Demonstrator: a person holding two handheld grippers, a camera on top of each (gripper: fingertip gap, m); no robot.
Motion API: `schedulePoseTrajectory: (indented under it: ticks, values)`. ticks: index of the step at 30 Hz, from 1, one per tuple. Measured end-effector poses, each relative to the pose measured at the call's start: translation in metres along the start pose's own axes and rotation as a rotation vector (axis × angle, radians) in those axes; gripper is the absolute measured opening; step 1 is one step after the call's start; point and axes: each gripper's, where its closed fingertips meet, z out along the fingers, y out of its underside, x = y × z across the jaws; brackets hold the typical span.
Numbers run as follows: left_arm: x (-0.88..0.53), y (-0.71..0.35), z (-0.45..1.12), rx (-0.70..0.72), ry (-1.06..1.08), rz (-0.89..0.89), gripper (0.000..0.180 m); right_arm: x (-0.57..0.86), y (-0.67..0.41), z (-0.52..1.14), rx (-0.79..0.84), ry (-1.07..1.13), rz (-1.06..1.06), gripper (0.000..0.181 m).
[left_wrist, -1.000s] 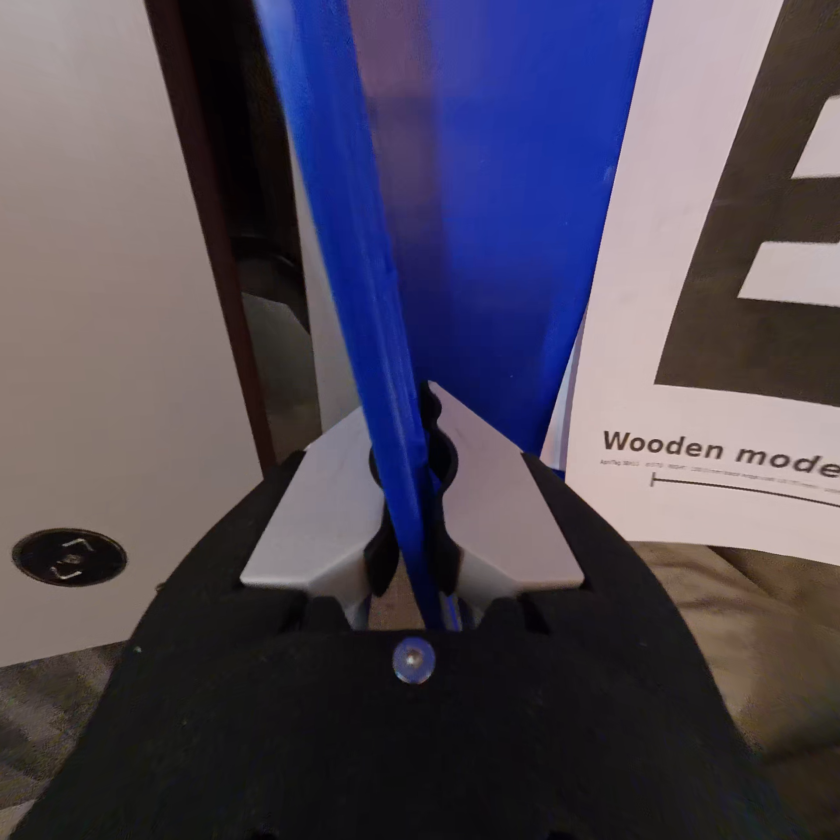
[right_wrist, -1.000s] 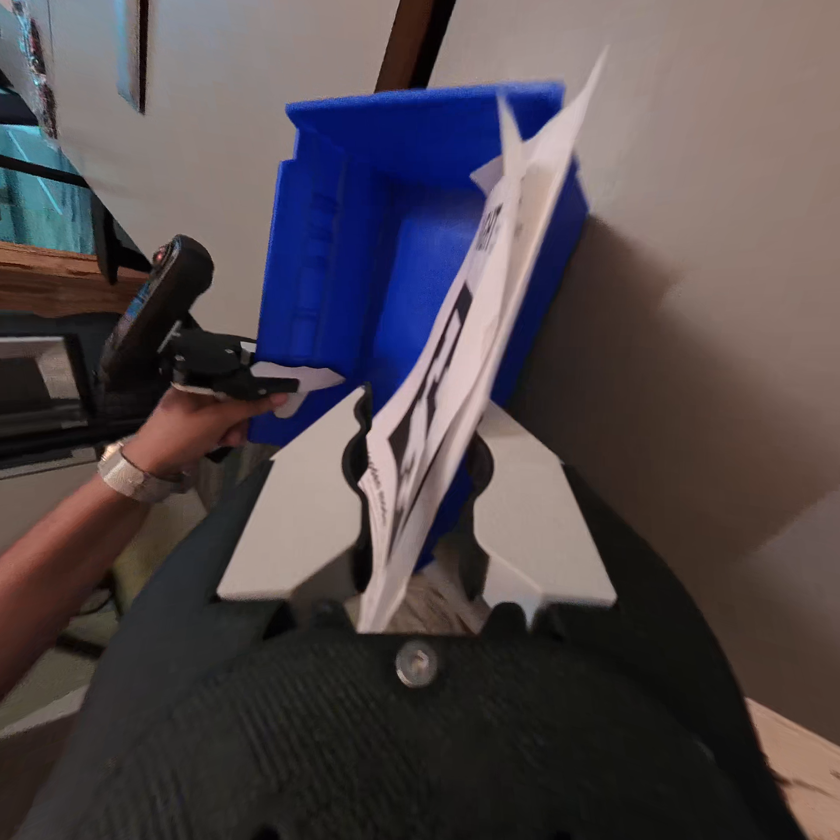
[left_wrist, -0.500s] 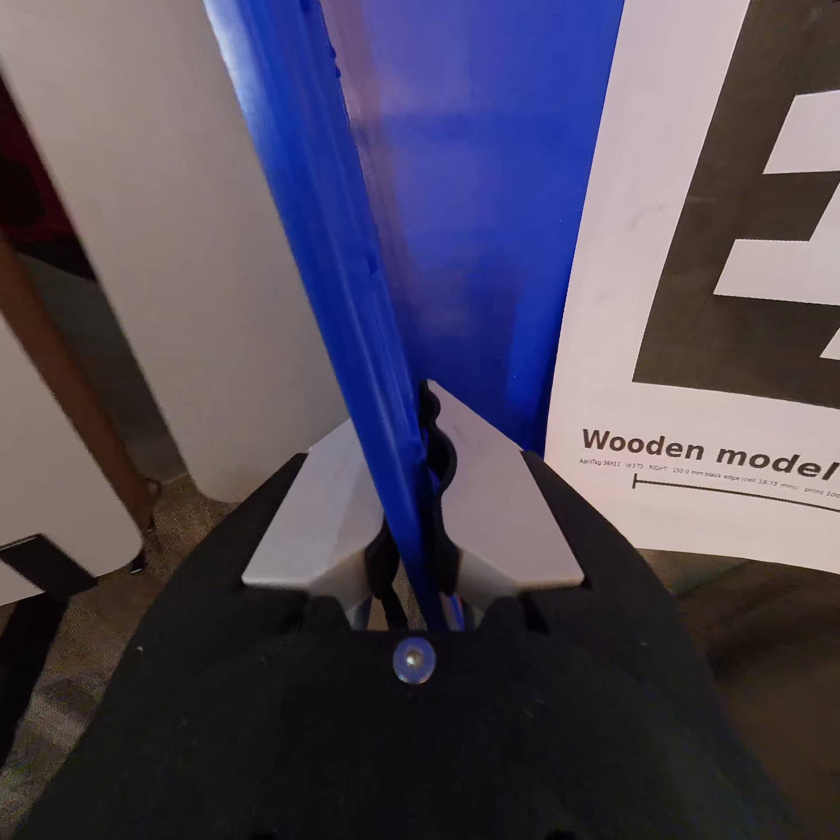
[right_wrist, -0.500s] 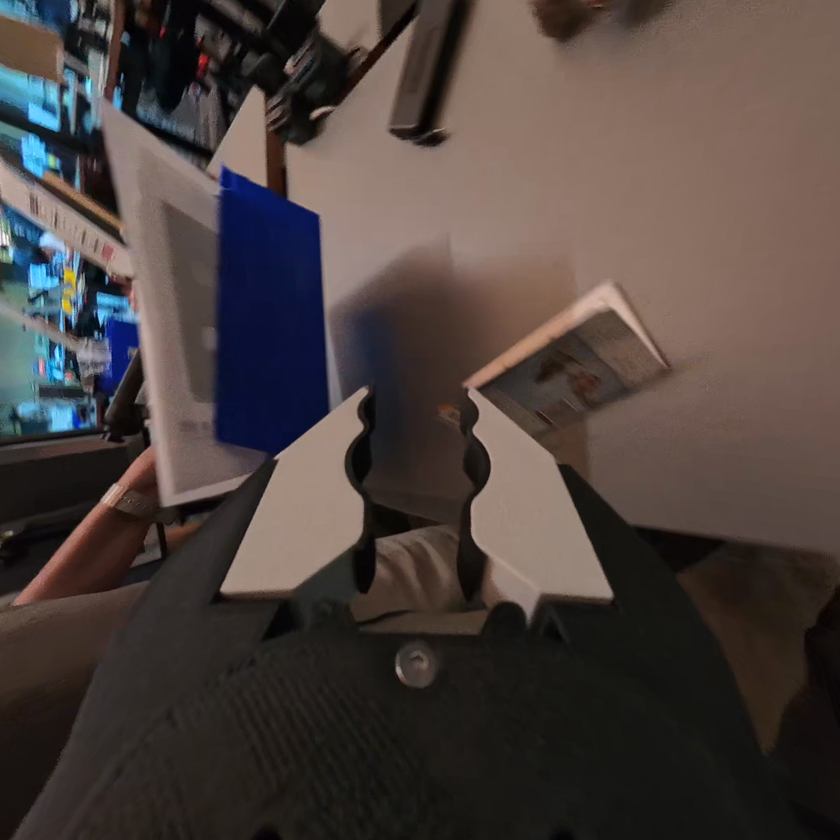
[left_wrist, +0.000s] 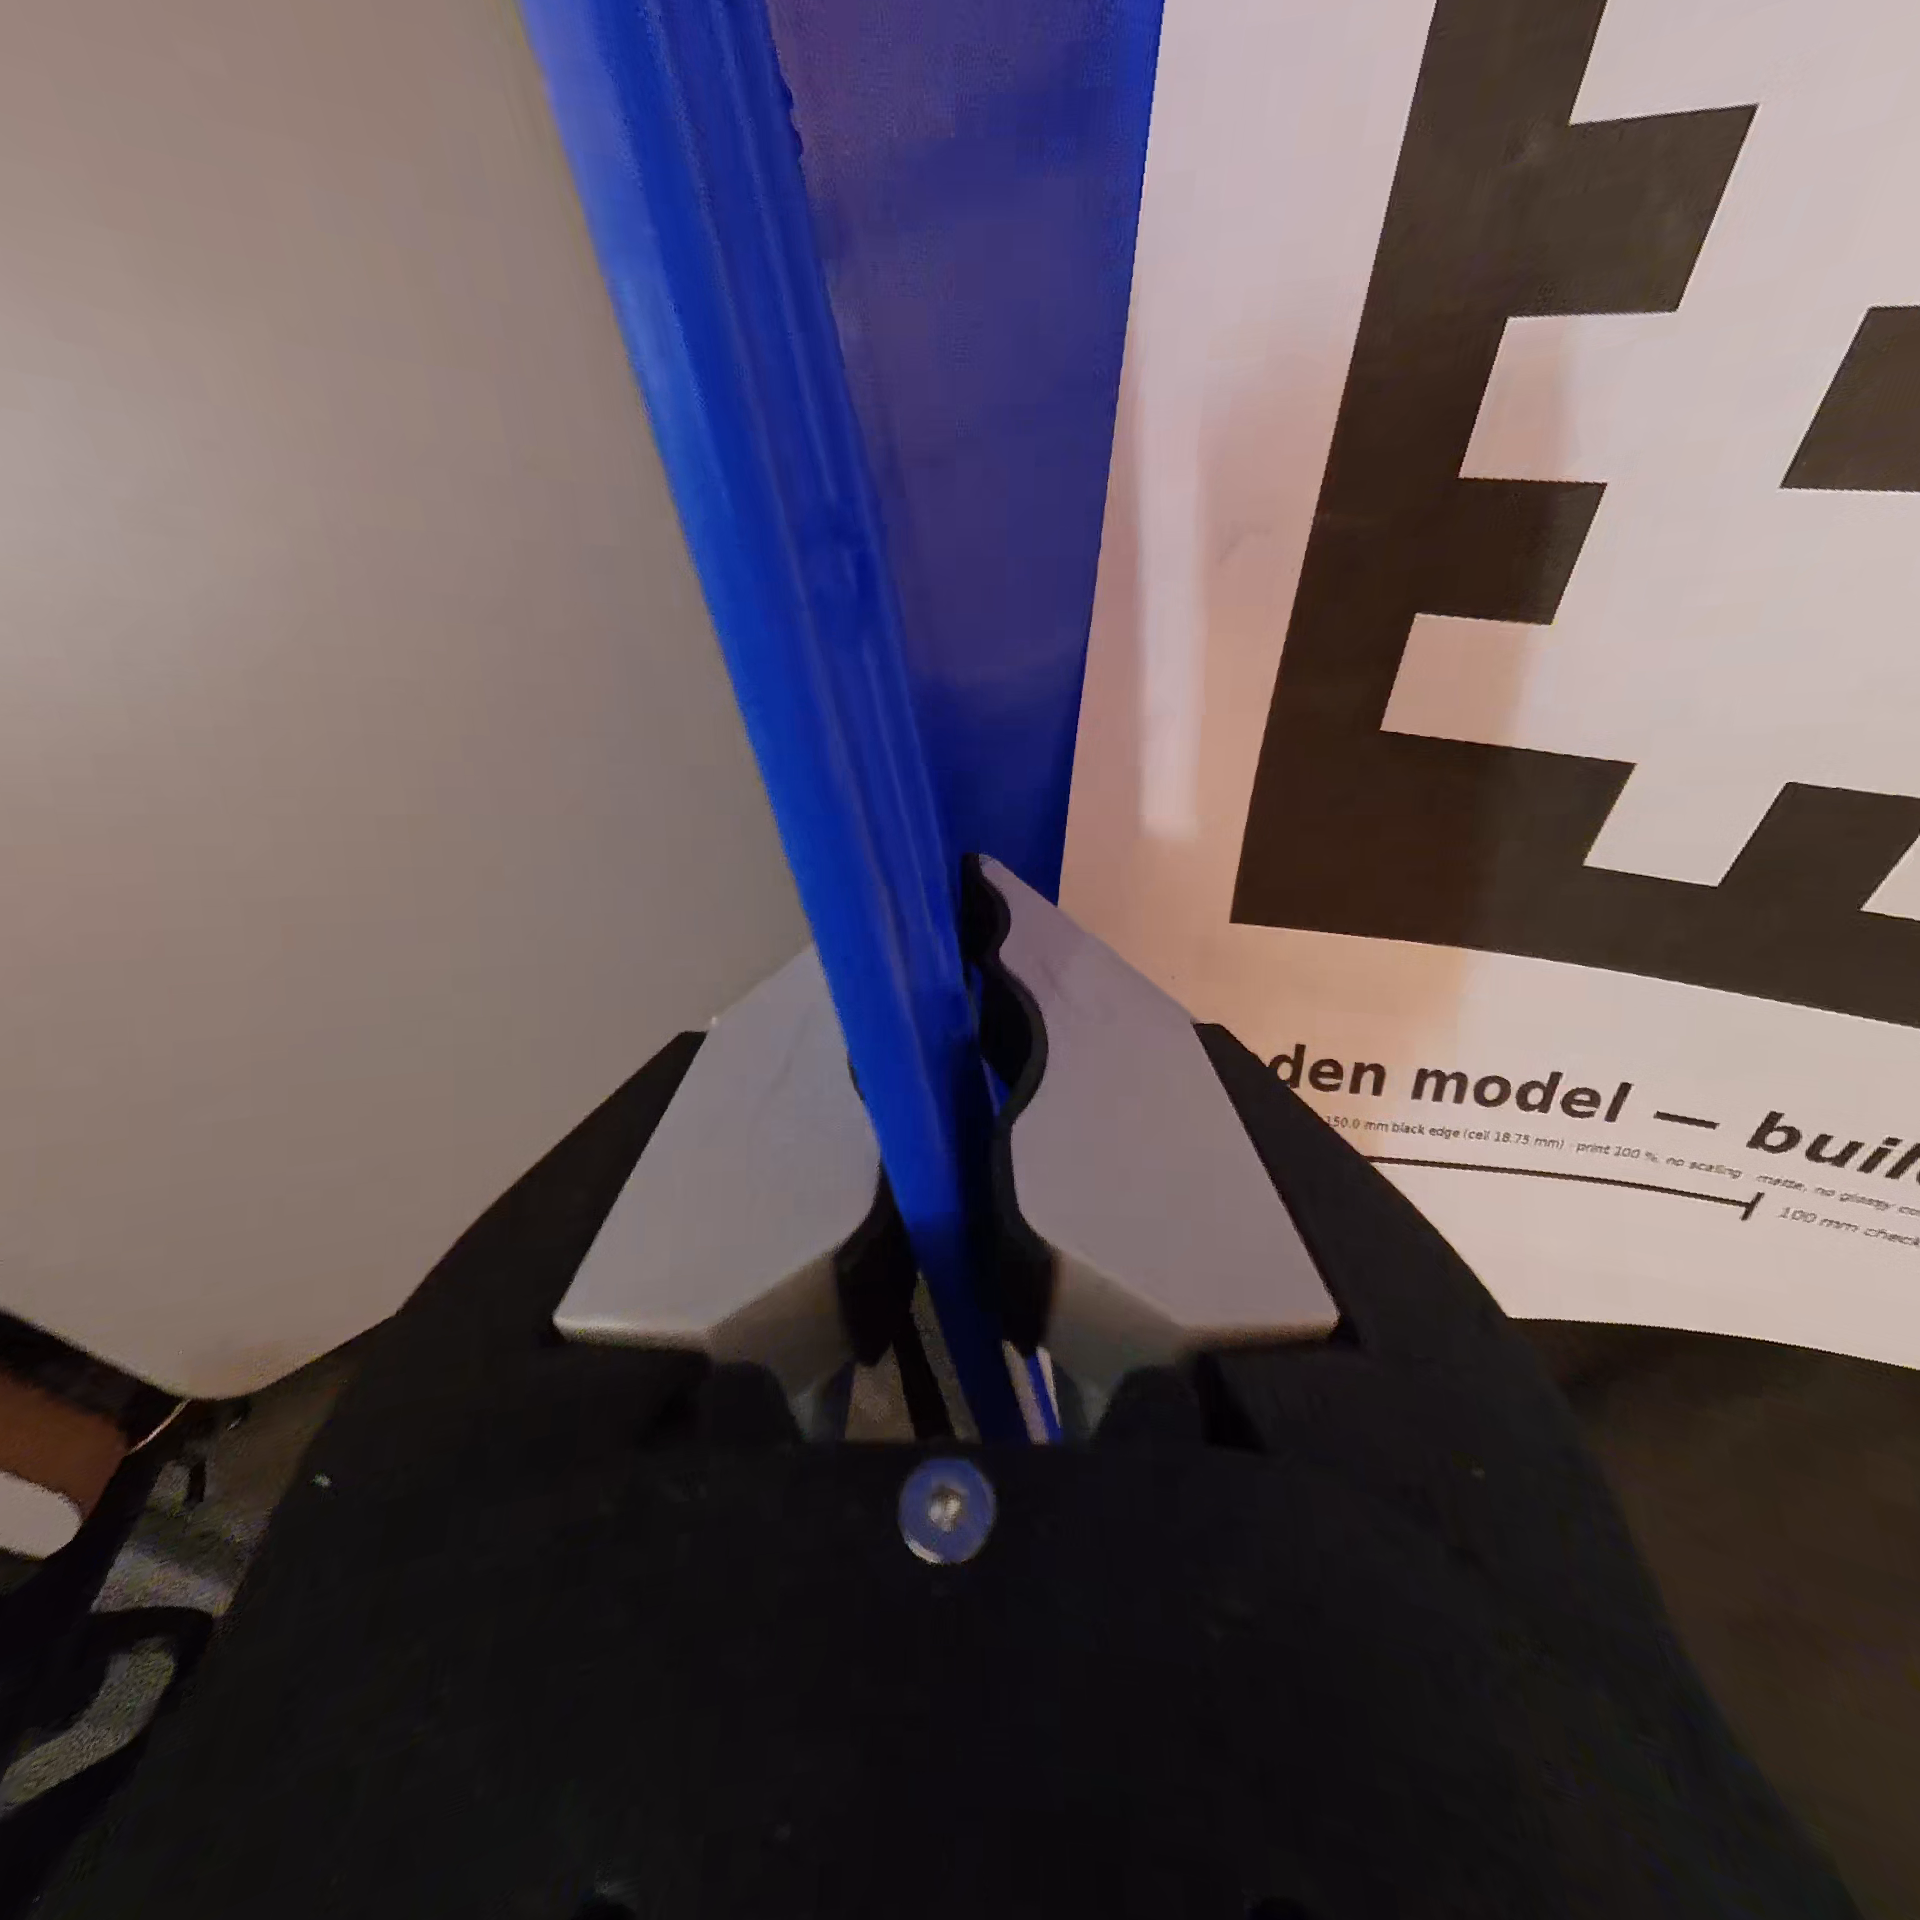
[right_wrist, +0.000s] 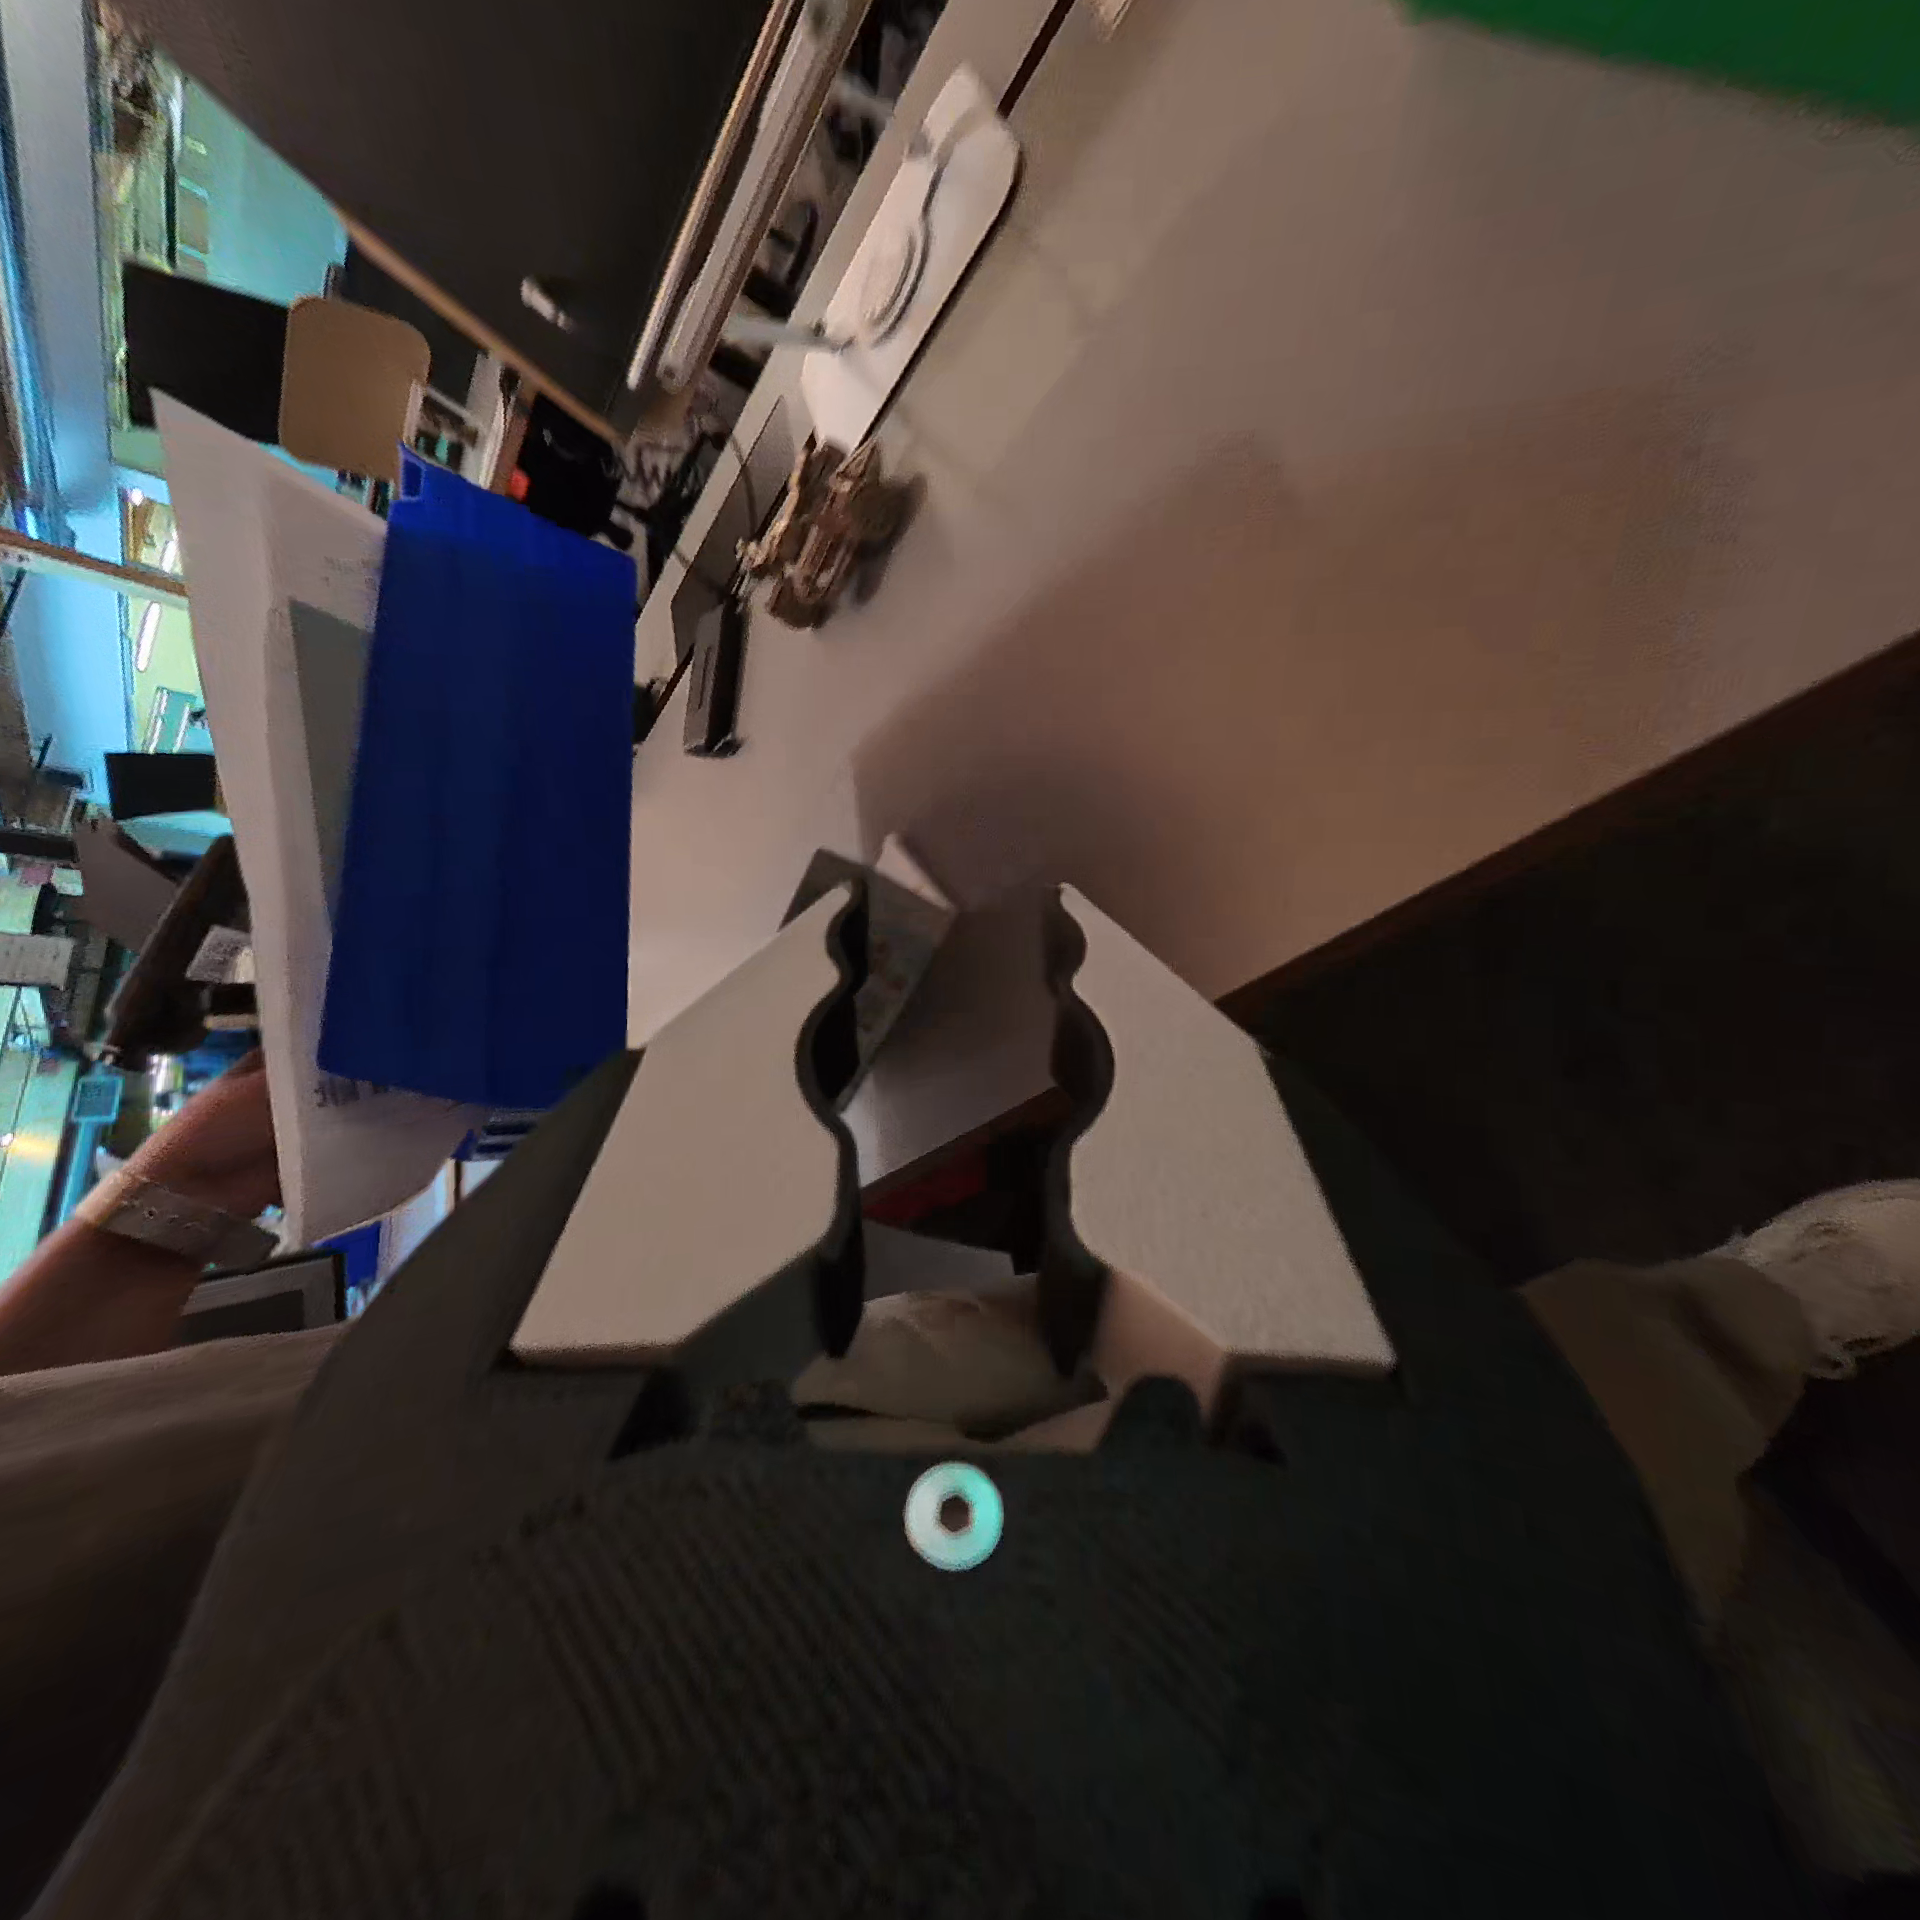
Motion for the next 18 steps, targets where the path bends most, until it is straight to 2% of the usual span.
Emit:
schedulePoseTrajectory:
  ticks: [8, 12, 18]
  values:
    - [0.173, -0.086, 0.064, -0.063, -0.017, 0.157, 0.000, 0.088, -0.072, -0.077, 0.120, -0.007, 0.061, 0.030]
    - [0.221, -0.113, 0.129, -0.091, -0.008, 0.127, 0.000, 0.107, -0.086, -0.104, 0.151, -0.007, 0.066, 0.030]
    - [0.228, -0.124, 0.199, -0.091, -0.110, 0.080, 0.000, 0.129, -0.079, -0.142, 0.188, 0.048, 0.141, 0.029]
